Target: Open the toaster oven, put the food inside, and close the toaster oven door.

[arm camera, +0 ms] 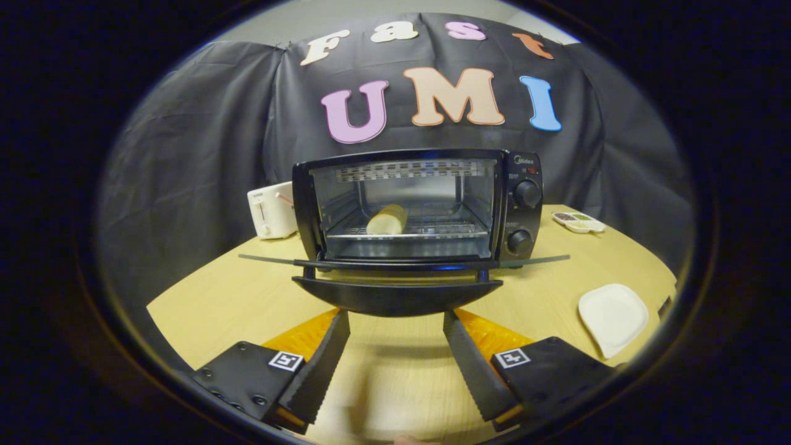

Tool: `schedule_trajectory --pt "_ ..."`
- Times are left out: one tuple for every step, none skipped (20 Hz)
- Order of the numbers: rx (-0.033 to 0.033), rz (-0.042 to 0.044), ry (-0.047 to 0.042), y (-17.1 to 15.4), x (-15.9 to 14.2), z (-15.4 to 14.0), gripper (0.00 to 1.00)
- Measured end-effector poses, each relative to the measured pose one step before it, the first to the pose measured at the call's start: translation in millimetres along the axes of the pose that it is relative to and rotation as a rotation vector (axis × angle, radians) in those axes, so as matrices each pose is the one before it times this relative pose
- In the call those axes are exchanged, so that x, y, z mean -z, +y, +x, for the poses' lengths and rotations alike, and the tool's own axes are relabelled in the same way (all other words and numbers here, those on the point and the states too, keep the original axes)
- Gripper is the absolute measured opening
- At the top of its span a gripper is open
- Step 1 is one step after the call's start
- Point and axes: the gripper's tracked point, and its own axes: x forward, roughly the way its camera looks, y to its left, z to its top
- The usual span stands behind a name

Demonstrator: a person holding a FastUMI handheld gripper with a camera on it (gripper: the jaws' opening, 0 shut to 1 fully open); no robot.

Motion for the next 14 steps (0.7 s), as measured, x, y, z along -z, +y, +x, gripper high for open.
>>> schedule_trajectory --pt "-0.00075 -0.00128 -0.01495 -1.23 -6.64 1.44 0.96" --pt "-0.00207 -0.00586 -0.01289 0.86 -7.63 3.36 0.96" --pt "-0.00348 -0.00412 -0.01299 1.48 -9.53 3.79 0.96" --pt "-0.00382 -0.00147 -0.0215 0.32 -10.73 2.73 0.96" --pt "-0.00102 -0.00144 -0.02091 0.56 -10.69 4.32 0.96" --pt "-0.0047 -0.00251 -0.01518 1.38 -7.58 5.61 0.96" --pt "-0.0029 0.00248 -0.01683 0.52 -9.33 5.38 0.96" --pt "0.00283 0.00025 -0.01686 -0.52 -9.12 5.68 0.96" --pt "-0.00075 -0.01176 -0.01851 -0.37 -8.64 7.2 0.96" --pt "0.0053 -0.00951 -0.01958 -1.84 -10.06 8.26 0.96" --pt "0.00777 -0.00326 -0.01508 -4.13 -7.72 9.23 0.96" --pt "0.00356 0.00553 -0.01602 -2.27 -7.76 10.61 0.96" --pt "0.00228 0.01071 -0.00064 -2.42 -4.81 11.17 0.96" --pt "0.00469 0.01009 0.00532 -3.55 -2.56 10.73 0.96"
